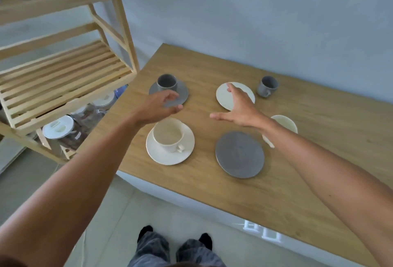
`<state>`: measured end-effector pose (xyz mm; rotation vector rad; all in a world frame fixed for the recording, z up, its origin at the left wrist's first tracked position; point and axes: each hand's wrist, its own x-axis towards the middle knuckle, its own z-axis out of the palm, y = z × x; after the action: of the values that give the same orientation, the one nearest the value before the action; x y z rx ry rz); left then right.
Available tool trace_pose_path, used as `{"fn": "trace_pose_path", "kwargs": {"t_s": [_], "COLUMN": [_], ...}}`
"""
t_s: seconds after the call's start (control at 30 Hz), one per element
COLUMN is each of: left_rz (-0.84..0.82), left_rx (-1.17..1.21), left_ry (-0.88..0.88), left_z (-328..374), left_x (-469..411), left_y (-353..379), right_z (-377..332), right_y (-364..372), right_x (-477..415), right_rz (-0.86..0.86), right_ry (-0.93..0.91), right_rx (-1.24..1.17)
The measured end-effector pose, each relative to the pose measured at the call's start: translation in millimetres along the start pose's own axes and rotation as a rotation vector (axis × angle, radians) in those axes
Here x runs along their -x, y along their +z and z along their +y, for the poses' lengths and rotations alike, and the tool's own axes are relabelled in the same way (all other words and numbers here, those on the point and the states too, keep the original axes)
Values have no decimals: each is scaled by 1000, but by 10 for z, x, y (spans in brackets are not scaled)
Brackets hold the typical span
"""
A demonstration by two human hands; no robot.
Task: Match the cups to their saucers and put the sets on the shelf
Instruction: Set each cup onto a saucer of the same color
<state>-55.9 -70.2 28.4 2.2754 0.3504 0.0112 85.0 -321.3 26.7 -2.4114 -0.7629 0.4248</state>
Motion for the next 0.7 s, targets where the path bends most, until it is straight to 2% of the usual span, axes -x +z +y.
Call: {"fn": "trace_pose_path", "kwargs": {"t_s": [0.13,0.33,0.53,0.7], "left_rz": [-4,-132,-176,-177], "left_rx": [1,23,32,55], "left_ry": [59,47,-25,-5], "left_z": [361,724,702,601], "left_x": [-254,-452,-396,-354], "left_y": [327,908,1483,1666], "right_z": [385,883,1382,1591], "right_y": [-287,-675,-813,-855], "right_x": [-34,-60,-261,-659], "right_rz": [75,218,238,216], "right_ry": [62,88,141,251], "right_rx": [9,0,-29,-25]}}
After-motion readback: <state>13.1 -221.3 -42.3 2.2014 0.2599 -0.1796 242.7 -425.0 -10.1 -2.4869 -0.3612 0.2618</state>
